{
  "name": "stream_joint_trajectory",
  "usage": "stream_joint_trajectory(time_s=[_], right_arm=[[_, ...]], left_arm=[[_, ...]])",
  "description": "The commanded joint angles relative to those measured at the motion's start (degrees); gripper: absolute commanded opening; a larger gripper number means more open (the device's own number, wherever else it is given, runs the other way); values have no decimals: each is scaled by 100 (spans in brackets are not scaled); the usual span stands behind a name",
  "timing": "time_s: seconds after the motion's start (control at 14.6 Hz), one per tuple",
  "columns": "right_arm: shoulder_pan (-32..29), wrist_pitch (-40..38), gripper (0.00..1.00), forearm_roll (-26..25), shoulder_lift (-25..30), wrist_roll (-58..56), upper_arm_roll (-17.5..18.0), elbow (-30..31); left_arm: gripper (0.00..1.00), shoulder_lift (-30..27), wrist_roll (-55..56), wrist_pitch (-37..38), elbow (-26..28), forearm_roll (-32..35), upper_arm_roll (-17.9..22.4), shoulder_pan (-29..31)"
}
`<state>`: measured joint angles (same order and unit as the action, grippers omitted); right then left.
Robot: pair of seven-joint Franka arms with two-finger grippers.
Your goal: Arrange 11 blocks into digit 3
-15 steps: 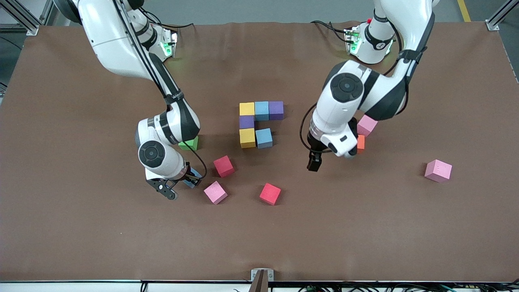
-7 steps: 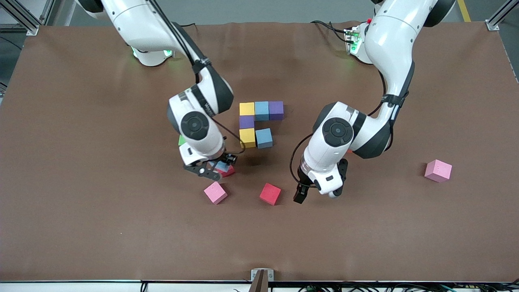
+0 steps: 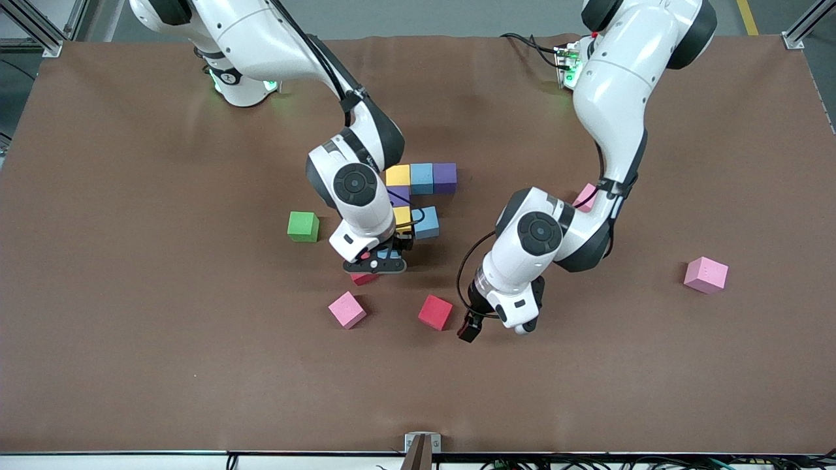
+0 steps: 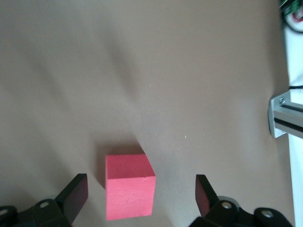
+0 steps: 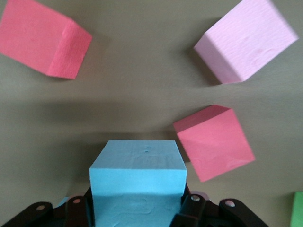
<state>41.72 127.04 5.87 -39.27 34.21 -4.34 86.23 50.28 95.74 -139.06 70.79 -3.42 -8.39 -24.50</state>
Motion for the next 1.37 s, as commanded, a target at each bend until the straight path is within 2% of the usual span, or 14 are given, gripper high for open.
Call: stream_joint_trajectory(time_s=[0.0,0.89,1.3], right_arm=[[143,198,0,11,-229,-134,-41,-9],[371,286,0,55,-458,-178,-41,-9],[380,277,0,46,-485,-187,-41,-9]], left_arm=[[100,421,-266,-51,-478,-536,-75,6],[100,817,-372,-112,-478,-739,-242,-55],[100,958,-372,-464,-487,-739,-269,-117]])
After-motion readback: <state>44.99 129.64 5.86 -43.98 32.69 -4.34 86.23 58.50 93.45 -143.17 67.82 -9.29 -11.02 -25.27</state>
